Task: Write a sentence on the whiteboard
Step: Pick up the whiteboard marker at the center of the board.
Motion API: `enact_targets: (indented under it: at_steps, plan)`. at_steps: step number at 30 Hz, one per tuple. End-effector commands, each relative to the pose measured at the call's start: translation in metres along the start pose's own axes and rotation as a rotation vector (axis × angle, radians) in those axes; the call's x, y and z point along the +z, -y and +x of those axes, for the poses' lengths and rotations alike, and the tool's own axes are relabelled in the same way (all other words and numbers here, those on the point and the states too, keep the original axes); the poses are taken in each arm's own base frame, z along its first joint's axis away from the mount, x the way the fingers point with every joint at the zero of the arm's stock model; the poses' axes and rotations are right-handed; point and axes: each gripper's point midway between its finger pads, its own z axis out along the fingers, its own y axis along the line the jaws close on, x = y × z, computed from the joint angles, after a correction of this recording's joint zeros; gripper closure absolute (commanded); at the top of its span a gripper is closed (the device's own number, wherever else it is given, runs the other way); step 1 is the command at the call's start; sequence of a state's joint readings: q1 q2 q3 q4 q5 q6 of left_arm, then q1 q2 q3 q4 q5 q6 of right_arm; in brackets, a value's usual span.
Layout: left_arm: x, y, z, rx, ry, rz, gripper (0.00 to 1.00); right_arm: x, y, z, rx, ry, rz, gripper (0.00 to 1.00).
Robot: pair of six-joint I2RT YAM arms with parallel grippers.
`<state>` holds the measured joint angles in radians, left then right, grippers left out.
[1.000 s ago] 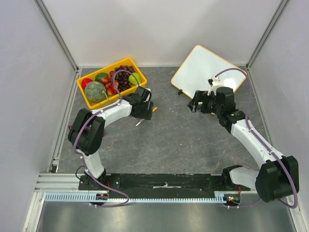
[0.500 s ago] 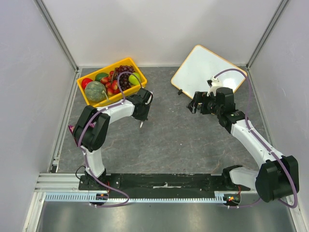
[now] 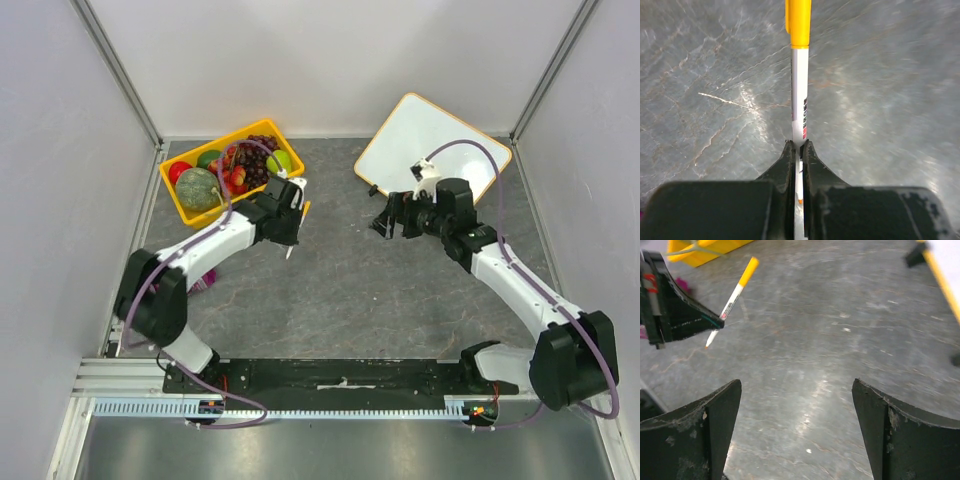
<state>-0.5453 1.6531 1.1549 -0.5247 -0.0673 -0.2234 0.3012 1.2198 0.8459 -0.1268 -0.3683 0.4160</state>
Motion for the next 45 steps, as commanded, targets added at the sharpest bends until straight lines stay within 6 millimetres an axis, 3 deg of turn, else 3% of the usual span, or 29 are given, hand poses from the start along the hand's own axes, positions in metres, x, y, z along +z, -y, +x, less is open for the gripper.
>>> enact_targets:
  at_steps: [1,4,8,14,23,30,39,40,43,45]
  plan:
    - [-0.068,0.029,-0.027,0.040,0.156,0.200,0.98,0.011,-0.064,-0.025,-0.034,0.027,-0.209,0.02]
    - [-0.105,0.039,-0.031,0.043,0.230,0.277,0.98,0.013,-0.108,-0.026,0.010,0.018,-0.385,0.02]
    - [-0.141,0.051,-0.028,0.096,0.265,0.374,0.98,-0.002,-0.155,-0.038,0.094,0.038,-0.620,0.03]
    - [-0.182,0.075,-0.022,0.174,0.318,0.555,0.98,-0.017,-0.190,-0.043,0.098,0.037,-0.781,0.10]
    - [-0.213,0.095,-0.017,0.235,0.374,0.705,0.98,-0.022,-0.206,-0.031,0.127,-0.013,-0.894,0.26]
    - [-0.215,0.101,-0.009,0.244,0.357,0.760,0.98,-0.028,-0.223,-0.026,0.107,-0.030,-0.962,0.31]
    - [-0.224,0.101,-0.008,0.242,0.388,0.768,0.98,-0.030,-0.234,-0.007,0.092,-0.093,-1.010,0.64]
    - [-0.225,0.101,-0.009,0.241,0.392,0.769,0.98,-0.029,-0.233,-0.006,0.095,-0.097,-1.002,0.69]
    - [-0.225,0.102,-0.007,0.238,0.390,0.774,0.98,-0.027,-0.232,-0.006,0.105,-0.088,-0.987,1.00]
    - [-0.224,0.101,-0.007,0.233,0.389,0.768,0.97,-0.026,-0.230,-0.011,0.113,-0.056,-0.961,1.00]
